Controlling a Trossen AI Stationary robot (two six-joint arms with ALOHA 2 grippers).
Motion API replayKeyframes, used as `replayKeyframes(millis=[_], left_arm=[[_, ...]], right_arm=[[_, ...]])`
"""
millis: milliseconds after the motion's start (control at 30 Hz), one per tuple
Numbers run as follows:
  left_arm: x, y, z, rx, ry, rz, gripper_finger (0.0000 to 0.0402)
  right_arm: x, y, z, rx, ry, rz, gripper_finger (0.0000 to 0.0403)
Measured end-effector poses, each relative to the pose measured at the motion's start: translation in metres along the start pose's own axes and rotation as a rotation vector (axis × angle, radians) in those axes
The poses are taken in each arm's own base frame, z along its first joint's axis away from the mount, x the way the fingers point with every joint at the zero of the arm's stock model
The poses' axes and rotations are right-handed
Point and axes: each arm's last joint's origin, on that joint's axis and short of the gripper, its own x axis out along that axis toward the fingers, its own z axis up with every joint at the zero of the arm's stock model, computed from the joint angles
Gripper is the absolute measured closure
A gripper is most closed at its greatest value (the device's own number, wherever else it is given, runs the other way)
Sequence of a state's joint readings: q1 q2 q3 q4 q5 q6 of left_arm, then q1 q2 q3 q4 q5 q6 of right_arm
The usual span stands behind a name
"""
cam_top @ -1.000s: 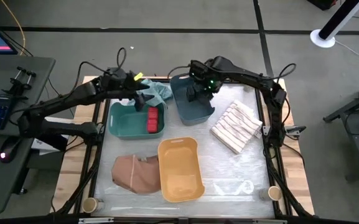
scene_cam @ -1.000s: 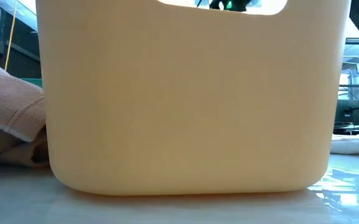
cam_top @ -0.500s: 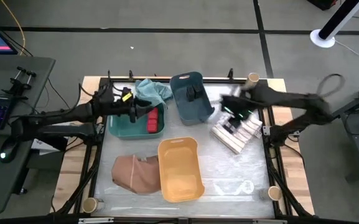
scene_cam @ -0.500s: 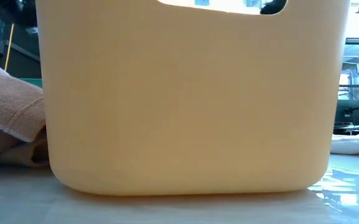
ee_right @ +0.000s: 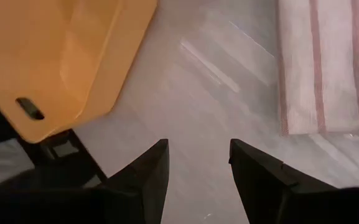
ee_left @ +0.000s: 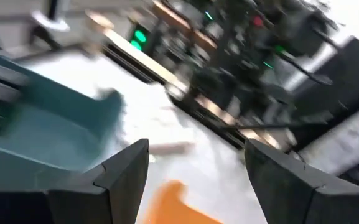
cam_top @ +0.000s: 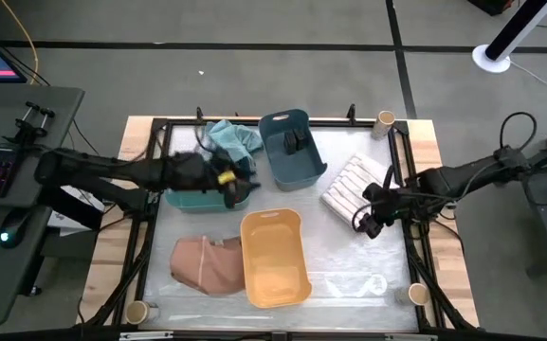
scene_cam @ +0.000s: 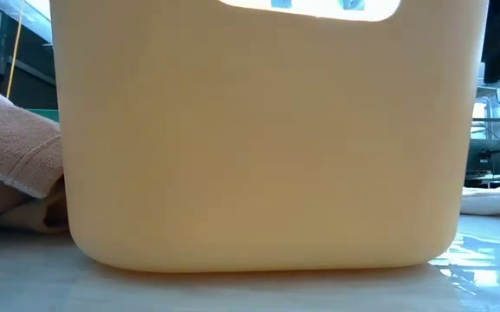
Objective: Sort spices by type
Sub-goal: Put the bottom right gold seasoning bottle into the orange bin
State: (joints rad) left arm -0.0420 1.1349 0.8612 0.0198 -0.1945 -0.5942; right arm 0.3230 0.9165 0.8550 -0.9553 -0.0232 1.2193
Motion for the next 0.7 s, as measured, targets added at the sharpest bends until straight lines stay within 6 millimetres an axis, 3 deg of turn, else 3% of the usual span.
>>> replayKeyframes(millis=[167,333,500,700], left_arm=[[0.021,-0.042,-0.023,0.046,0.099,-0.067,0.0155],[0.028,-0.066,-0.03,0.076,0.13,-0.132,0.0154],[0.015,-0.072,-0.028,0.133,0.145,-0.167,0.0154],[-0.019,-0.065,-0.017,0.214,0.198,-0.13,0.0154]], right_arm=[[0.015,-0.006,-0.006,0.034,-0.015,-0.018,0.0238],[0.025,-0.003,-0.002,0.028,0.038,0.083,0.0233],[0.033,0.009,0.005,0.049,0.061,0.113,0.0175],[0.052,0.027,0.007,0.057,0.351,0.129,0.0084]])
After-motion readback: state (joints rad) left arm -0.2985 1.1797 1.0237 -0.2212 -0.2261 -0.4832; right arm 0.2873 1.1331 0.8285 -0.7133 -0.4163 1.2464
